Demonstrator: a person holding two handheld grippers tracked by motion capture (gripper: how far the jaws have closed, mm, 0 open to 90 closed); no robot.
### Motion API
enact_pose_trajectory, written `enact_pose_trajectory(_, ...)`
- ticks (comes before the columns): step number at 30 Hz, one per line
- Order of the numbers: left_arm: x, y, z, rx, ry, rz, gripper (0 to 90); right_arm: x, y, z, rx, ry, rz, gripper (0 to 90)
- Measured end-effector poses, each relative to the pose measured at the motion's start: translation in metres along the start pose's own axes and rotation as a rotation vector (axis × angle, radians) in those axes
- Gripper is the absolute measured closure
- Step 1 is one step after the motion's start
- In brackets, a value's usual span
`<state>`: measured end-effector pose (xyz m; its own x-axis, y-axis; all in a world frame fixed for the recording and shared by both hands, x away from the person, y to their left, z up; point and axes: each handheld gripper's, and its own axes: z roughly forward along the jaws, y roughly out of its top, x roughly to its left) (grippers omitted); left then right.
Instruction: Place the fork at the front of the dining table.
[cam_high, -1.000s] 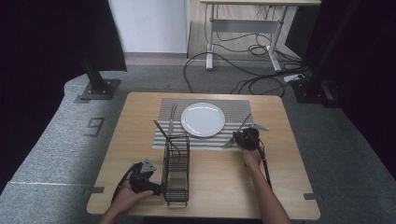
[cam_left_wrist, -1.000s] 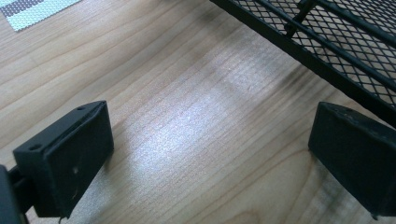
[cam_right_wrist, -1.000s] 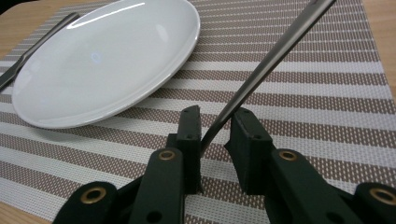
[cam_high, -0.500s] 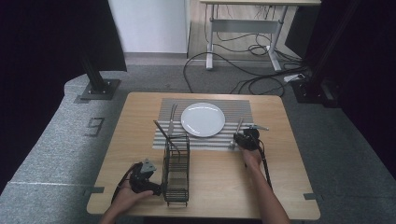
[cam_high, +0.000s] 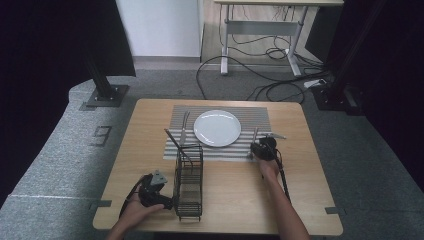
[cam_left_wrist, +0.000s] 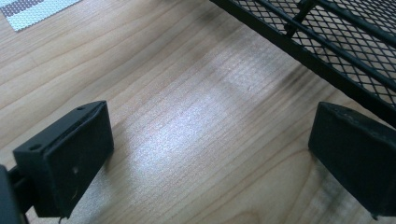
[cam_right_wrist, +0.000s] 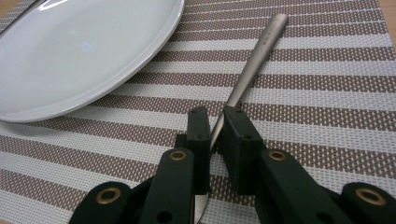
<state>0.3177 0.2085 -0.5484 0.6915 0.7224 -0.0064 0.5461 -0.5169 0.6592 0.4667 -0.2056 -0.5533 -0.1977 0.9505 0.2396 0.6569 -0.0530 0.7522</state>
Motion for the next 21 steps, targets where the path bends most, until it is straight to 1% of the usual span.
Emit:
enact_pose_trajectory(2,0.0,0.0,0.0,0.0,0.0,0.0,0.0,-0.001,0.001,0.0,-0.004,-0.002,-0.002,80.6)
enact_pose_trajectory(7,0.0,0.0,0.0,0.0,0.0,0.0,0.0,-0.007,0.006,0.001,-0.01,-0.034,-0.009,81.9)
enact_pose_trajectory(10,0.0,0.0,0.0,0.0,0.0,0.0,0.0,-0.01,0.01,0.002,-0.019,-0.038,-0.006,82.7)
enact_pose_trajectory(12,0.0,0.0,0.0,0.001,0.0,0.0,0.0,-0.012,0.012,0.002,-0.022,-0.047,-0.019,82.6)
enact_pose_trajectory(14,0.0,0.0,0.0,0.0,0.0,0.0,0.0,-0.013,0.012,0.002,-0.024,-0.052,-0.018,80.6)
enact_pose_trajectory(16,0.0,0.0,0.0,0.001,0.0,0.0,0.0,-0.014,0.012,0.0,-0.032,-0.033,-0.012,75.4)
enact_pose_trajectory(18,0.0,0.0,0.0,0.0,0.0,0.0,0.0,-0.012,0.011,-0.008,-0.046,-0.011,-0.012,70.6)
enact_pose_trajectory(20,0.0,0.0,0.0,0.0,0.0,0.0,0.0,-0.007,0.009,-0.017,-0.056,0.011,-0.029,65.4)
enact_pose_trajectory(21,0.0,0.0,0.0,0.0,0.0,0.0,0.0,-0.005,0.007,-0.022,-0.047,0.027,-0.038,62.4)
